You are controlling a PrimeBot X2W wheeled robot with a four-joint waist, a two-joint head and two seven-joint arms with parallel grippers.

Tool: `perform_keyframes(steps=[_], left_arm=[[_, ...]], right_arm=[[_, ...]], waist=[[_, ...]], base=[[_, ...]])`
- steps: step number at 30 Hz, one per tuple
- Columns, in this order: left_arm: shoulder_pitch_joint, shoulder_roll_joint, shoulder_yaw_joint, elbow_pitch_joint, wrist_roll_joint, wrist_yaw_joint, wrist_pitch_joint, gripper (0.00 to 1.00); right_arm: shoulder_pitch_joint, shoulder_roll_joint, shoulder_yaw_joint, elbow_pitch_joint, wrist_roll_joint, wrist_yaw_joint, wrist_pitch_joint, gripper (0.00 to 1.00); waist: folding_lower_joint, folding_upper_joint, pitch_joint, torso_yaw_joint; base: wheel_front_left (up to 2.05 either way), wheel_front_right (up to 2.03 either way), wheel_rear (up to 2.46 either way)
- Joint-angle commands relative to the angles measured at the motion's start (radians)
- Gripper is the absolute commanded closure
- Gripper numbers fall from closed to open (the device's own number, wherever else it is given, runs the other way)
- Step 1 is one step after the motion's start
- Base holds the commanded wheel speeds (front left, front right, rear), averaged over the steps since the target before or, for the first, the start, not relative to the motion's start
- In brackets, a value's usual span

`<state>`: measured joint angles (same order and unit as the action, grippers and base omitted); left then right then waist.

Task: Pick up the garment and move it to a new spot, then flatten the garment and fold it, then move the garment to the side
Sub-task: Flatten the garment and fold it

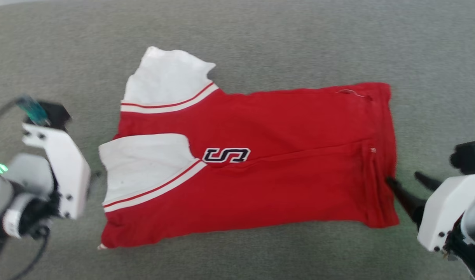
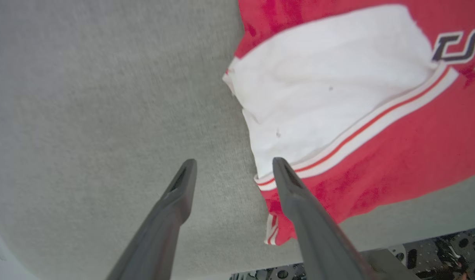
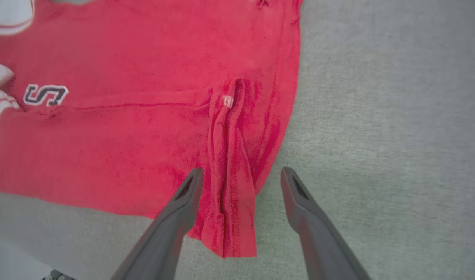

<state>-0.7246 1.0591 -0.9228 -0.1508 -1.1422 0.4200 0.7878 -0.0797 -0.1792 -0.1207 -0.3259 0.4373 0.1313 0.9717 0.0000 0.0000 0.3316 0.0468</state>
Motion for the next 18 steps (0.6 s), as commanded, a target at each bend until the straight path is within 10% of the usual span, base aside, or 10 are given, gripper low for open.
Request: perform_keyframes(steps=[1,18], left_arm=[[-0.033,0.008,0.012,-0.001,0.018,-0.01,0.003,0.0],[-0.326,-0.126,0.059,0.462,0.165,-0.307,-0.173,0.0]], right_arm=[[-0.005,0.009,-0.008,-0.02,-0.016,-0.001,-0.045,0.0],[-0.141,0.087,0.095,0.027,-0.066,-0.001,-0.514,0.0]], waist=[[0.0,0.0,-0.002,-0.029],[0.0,0.0,0.091,-0.252]], base=[[0.0,0.0,0.0],[0.0,0.0,0.0]])
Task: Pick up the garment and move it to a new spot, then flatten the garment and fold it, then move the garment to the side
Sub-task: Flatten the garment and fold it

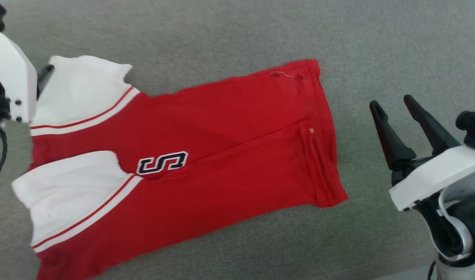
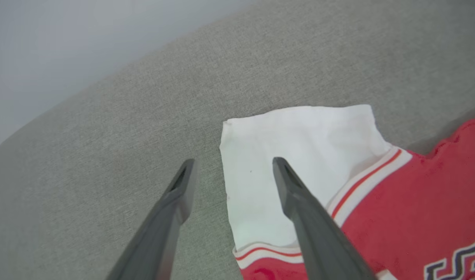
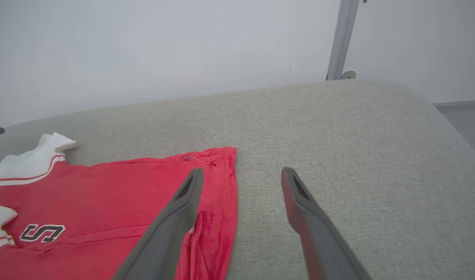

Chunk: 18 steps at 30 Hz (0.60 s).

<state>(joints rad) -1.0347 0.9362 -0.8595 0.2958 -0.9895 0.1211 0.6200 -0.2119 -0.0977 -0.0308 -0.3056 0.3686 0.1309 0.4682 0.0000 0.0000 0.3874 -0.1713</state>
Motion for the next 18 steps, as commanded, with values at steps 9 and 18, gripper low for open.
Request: perform_keyframes(steps=[9,18], left_arm=[[-0.13,-0.086,-0.042,0.319,0.051,-0.086,0.039,0.0],[-0.107,-0.209,-0.081,0.474,-0.021,-0.063,0.246,1.0]], right_arm=[[-0.059,-0.028,0.085,0.029,0.048,0.0,-0.006,0.0],[-0.211,-0.106,0.173,0.14,0.094,0.0,0.179,0.0]], waist=[[0.0,0.0,0.12,-0.094],[0.0,0.0,0.157,-0.075]], base=[[0.0,0.0,0.0],[0.0,0.0,0.0]])
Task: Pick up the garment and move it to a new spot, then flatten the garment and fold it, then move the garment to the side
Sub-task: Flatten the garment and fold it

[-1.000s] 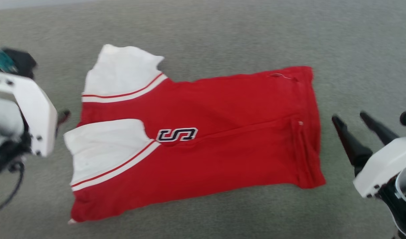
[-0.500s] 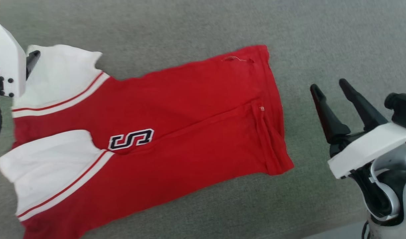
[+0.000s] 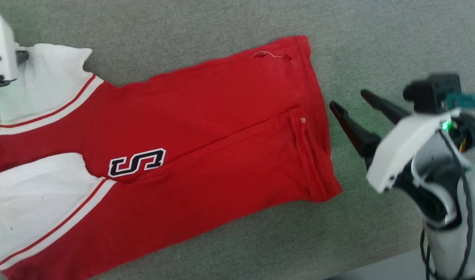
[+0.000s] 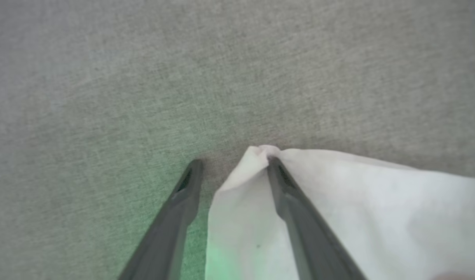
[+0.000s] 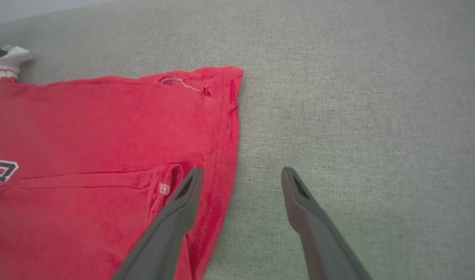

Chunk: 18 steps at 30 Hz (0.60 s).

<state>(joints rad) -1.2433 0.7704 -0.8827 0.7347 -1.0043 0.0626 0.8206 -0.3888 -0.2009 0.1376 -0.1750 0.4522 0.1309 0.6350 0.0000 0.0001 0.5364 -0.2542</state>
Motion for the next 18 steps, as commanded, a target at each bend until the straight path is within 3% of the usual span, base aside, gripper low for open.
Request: perform_keyframes(steps=[1,9,18], left_arm=[[0.09,-0.051,-0.058,0.038,-0.007,-0.007,0.049,1.0],[0.03,-0.122,-0.062,0.071,0.006,-0.038,0.017,1.0],[-0.017,-0.178,-0.06,0.125,0.01,-0.073,-0.024,1.0]], right_arm=[[-0.065,-0.004,0.012,0.029,0.025,0.0,0.032,0.0],[-0.342,-0.053,0.093,0.262,0.061,0.0,0.156,0.0],[-0.533,-0.028,0.193,0.547,0.108,0.0,0.246,0.0]], waist=[[0.0,-0.0001,0.012,0.012],[0.0,-0.0001,0.042,0.052],[0.0,-0.0001,0.058,0.091]], base=[[0.0,0.0,0.0],[0.0,0.0,0.0],[0.0,0.0,0.0]])
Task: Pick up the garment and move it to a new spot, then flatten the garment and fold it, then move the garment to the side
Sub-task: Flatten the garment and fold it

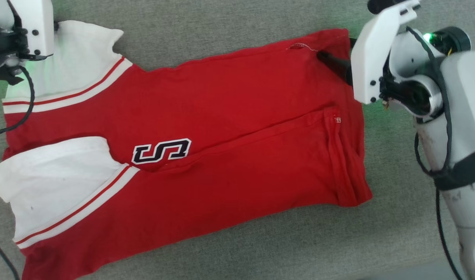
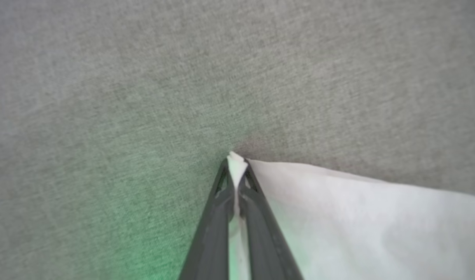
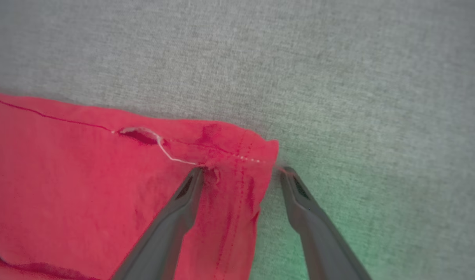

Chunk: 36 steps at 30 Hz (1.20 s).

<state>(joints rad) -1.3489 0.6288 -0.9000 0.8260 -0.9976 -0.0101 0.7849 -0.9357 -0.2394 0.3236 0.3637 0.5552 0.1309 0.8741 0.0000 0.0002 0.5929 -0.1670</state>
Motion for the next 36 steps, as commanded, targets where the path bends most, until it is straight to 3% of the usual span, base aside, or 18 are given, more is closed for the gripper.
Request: perform_keyframes(steps=[1,3,4,5,13,23,29,36], left_arm=[[0.085,-0.042,-0.044,0.041,0.003,-0.006,0.009,1.0],[0.083,-0.051,-0.043,0.056,-0.001,-0.013,0.003,1.0],[0.081,-0.053,-0.042,0.063,-0.001,-0.015,-0.004,1.0],[0.079,-0.057,-0.041,0.069,0.001,-0.018,-0.015,1.0],[0.05,-0.061,-0.012,0.111,-0.014,-0.035,-0.077,1.0],[0.038,-0.056,-0.001,0.029,-0.022,-0.061,-0.117,1.0],[0.089,-0.021,-0.007,-0.094,-0.032,-0.035,-0.099,1.0],[0.181,0.058,-0.006,-0.33,-0.049,0.049,-0.051,1.0]], right_arm=[[0.005,0.012,0.031,0.04,0.009,0.0,0.026,0.0],[-0.005,0.018,0.073,0.092,0.023,0.0,0.068,0.0],[-0.008,0.016,0.094,0.117,0.027,0.0,0.091,0.13],[-0.008,0.011,0.113,0.134,0.037,0.0,0.111,1.0],[-0.036,-0.069,0.111,0.129,0.028,-0.001,0.015,1.0],[0.079,-0.149,0.048,0.015,0.01,-0.001,-0.079,1.0],[0.181,-0.171,0.0,-0.088,-0.009,-0.001,-0.097,1.0],[0.293,-0.199,-0.055,-0.227,-0.02,-0.001,-0.074,1.0]], waist=[[0.0,-0.0002,0.001,0.008],[0.0,-0.0002,0.0,0.017],[0.0,-0.0002,-0.001,0.022],[0.0,-0.0002,-0.003,0.027],[0.0,-0.0002,-0.059,0.085],[0.0,-0.0002,-0.18,0.163],[0.0,-0.0002,-0.26,0.195],[0.0,-0.0002,-0.317,0.225]], base=[[0.0,0.0,0.0],[0.0,0.0,0.0],[0.0,0.0,0.0],[0.0,0.0,0.0],[0.0,0.0,0.0],[0.0,0.0,0.0],[0.0,0.0,0.0],[0.0,0.0,0.0]])
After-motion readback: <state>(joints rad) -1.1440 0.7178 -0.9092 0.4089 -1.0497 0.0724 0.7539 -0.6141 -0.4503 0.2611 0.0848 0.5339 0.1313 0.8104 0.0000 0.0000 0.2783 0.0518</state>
